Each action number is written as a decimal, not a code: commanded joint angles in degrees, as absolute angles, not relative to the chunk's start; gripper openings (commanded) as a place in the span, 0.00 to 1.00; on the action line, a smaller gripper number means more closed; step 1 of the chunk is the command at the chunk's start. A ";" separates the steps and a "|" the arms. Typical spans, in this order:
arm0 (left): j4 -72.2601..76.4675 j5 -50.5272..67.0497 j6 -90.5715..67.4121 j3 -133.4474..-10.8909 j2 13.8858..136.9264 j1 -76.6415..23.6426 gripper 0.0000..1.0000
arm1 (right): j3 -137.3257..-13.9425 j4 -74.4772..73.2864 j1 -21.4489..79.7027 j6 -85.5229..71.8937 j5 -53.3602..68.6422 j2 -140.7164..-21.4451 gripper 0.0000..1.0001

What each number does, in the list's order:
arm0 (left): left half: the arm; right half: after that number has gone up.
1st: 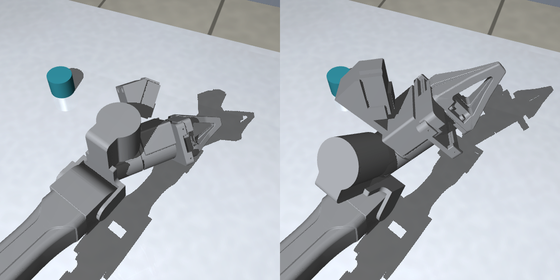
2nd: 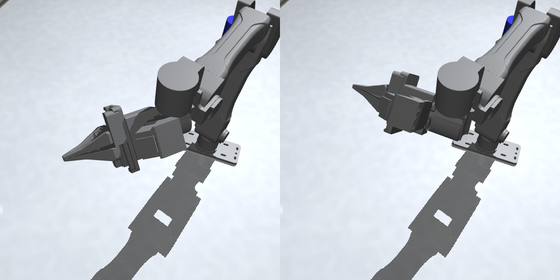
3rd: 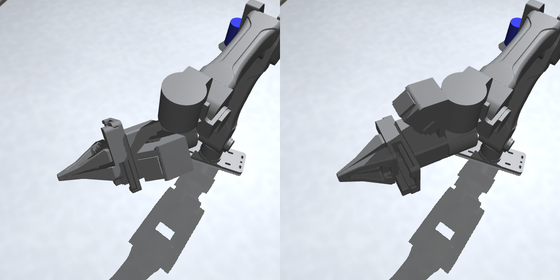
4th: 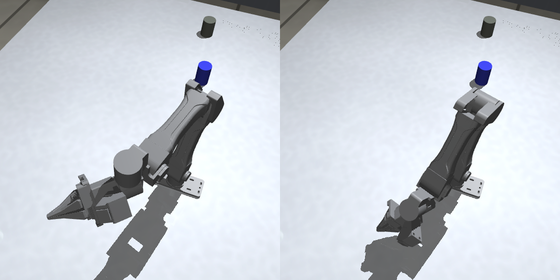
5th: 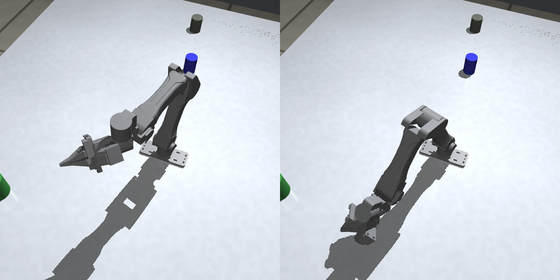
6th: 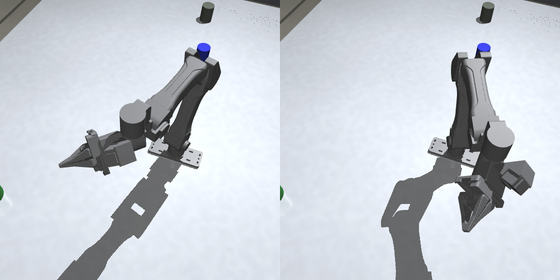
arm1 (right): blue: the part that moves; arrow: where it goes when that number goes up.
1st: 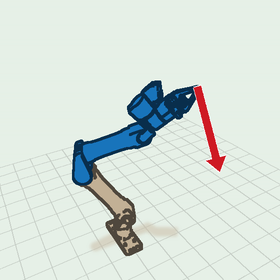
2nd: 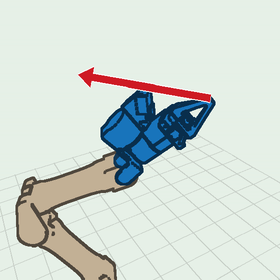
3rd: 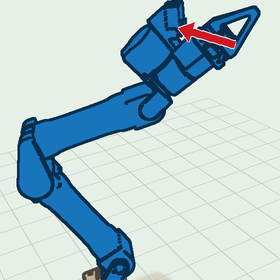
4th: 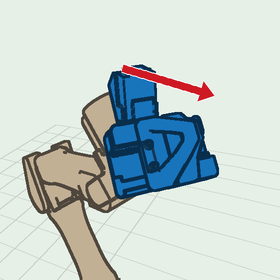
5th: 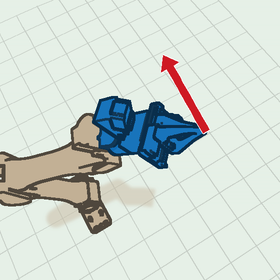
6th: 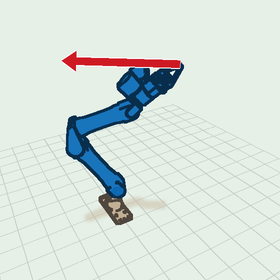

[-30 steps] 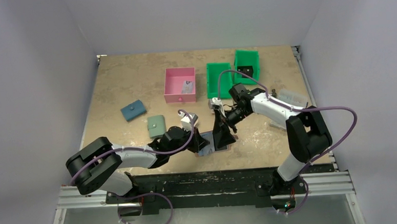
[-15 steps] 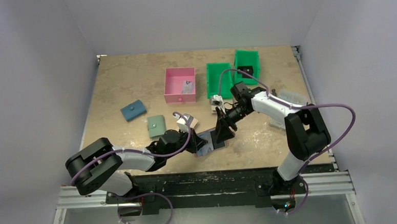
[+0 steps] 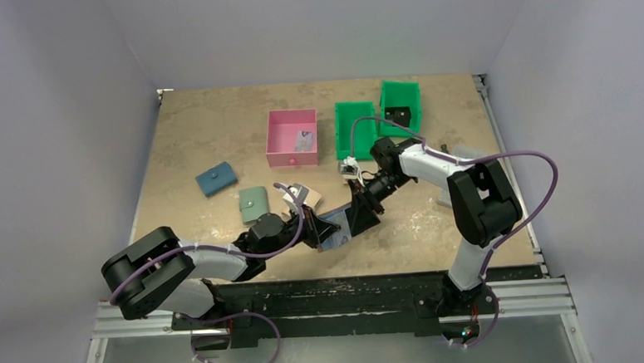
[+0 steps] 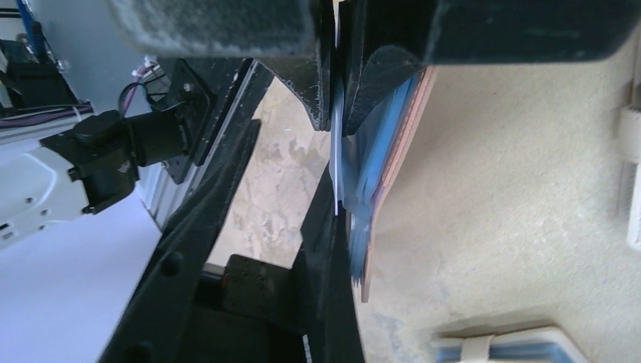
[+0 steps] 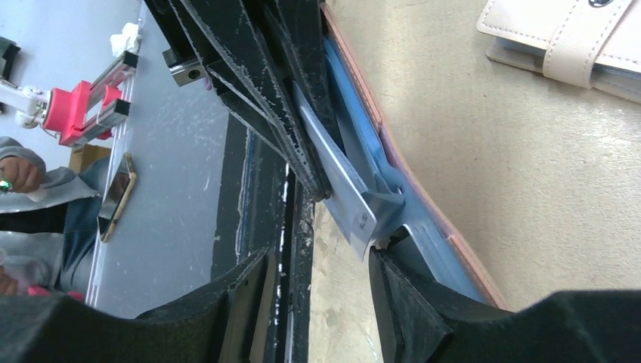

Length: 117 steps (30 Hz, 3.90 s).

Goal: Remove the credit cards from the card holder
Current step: Remove the credit card from the card holder.

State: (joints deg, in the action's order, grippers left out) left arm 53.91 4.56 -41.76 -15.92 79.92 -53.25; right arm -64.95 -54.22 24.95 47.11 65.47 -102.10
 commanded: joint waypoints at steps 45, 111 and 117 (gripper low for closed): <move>59.37 1.80 -43.78 -14.46 77.79 -52.92 0.00 | -69.74 -65.82 24.85 59.45 71.11 -103.80 0.00; 61.52 5.54 -46.61 -6.57 75.62 -51.71 0.00 | -67.88 -56.56 24.27 51.62 60.51 -104.62 0.00; 63.34 5.97 -48.13 -4.27 80.51 -51.14 0.00 | -67.60 -54.32 24.21 48.56 57.55 -106.62 0.00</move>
